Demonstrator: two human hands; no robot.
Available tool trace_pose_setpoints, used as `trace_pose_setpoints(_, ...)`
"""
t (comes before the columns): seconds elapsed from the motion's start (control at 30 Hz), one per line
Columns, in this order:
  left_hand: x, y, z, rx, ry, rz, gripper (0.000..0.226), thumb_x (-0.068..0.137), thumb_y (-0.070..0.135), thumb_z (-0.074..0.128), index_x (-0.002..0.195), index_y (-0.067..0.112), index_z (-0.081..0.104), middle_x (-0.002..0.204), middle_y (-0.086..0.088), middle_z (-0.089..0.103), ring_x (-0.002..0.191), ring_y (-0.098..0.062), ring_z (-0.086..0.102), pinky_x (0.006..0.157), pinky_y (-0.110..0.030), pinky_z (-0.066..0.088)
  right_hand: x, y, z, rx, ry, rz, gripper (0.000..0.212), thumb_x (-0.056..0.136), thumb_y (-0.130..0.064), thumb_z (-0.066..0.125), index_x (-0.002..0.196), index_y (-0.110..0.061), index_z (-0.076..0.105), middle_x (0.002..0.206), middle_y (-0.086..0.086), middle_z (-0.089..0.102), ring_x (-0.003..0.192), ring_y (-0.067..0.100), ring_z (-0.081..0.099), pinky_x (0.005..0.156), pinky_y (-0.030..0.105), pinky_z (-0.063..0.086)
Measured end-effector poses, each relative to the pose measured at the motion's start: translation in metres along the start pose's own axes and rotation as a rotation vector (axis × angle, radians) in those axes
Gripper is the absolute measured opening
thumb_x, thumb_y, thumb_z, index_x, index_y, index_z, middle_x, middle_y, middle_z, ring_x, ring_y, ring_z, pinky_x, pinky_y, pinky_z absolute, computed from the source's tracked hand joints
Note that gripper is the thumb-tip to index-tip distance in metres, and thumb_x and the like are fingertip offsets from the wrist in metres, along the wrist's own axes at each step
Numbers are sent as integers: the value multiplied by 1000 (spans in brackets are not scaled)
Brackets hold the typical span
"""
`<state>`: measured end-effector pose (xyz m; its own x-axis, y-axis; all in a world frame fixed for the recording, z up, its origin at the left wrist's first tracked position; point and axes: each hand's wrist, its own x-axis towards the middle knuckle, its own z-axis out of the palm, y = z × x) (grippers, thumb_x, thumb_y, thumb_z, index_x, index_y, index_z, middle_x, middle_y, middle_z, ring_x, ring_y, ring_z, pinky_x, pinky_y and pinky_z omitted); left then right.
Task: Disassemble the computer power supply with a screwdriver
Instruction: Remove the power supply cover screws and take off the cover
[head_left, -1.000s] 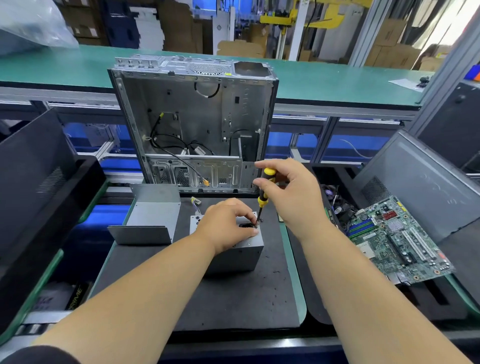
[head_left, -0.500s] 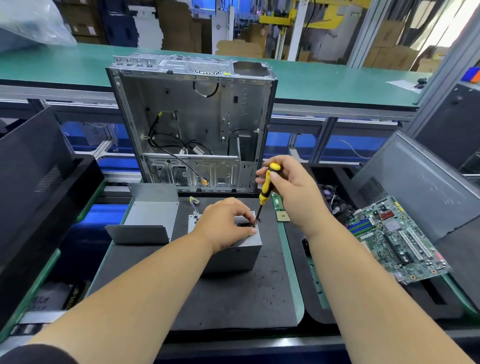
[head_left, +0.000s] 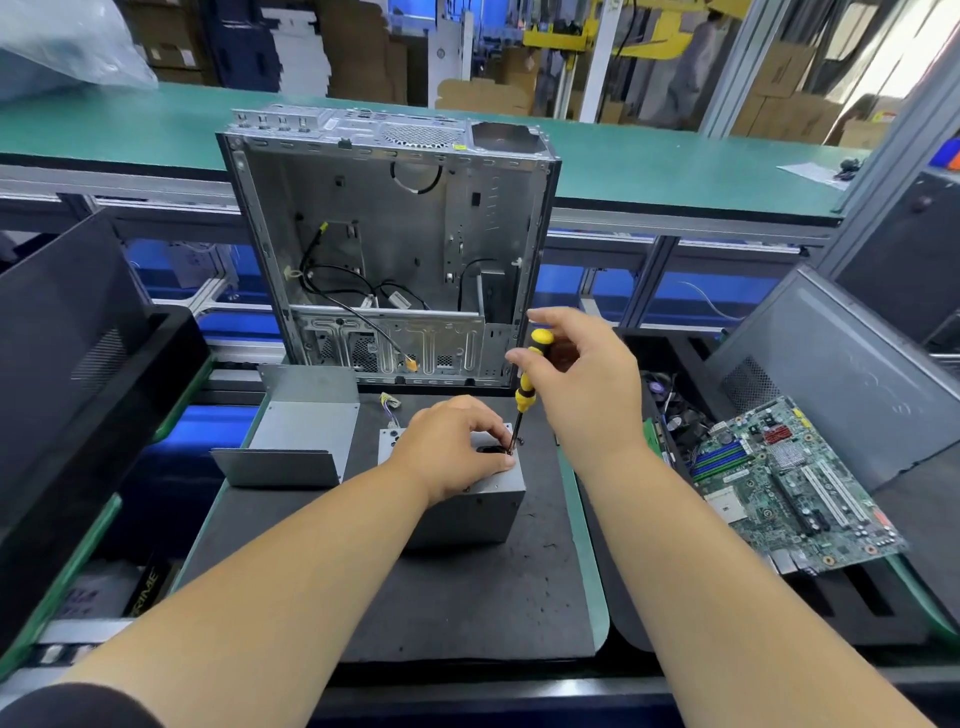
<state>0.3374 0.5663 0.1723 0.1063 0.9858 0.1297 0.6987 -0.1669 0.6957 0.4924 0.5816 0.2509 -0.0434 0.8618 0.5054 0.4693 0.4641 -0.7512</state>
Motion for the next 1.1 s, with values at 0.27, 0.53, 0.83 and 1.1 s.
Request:
trace_pose_setpoints(0.27,1,-1,0,10,-15,0,15,73,42,81,72,46,66,104,19,62,105,-3,58,100,-38,45,6,3,0,118,-110,63,19,92,-18,66,88,-28,50,84,-8,65,75,8,63,63,18,53)
trace_pose_setpoints(0.53,4,-3,0,-9,-11,-18,11,72,42,80,75,40,70,102,21,62,103,-1,57,101,-36,43,12,-8,8,-181,-57,-127,34,80,-36,80,87,-21,50,90,-6,48,77,10,50,69,28,51)
trace_pose_setpoints(0.83,5,-2,0,-18,-27,-20,11,73,40,81,78,38,71,102,19,63,106,-3,57,102,-35,43,11,-1,7,-56,-149,7,27,94,-16,63,104,-36,49,91,-20,60,86,7,62,76,40,58)
trace_pose_setpoints(1.1,3,-1,0,-42,-7,-4,14,72,37,83,74,40,69,100,18,64,103,0,58,103,-37,42,8,-4,7,-55,-92,-93,29,82,-31,77,86,-29,49,89,-9,48,77,7,50,66,17,45)
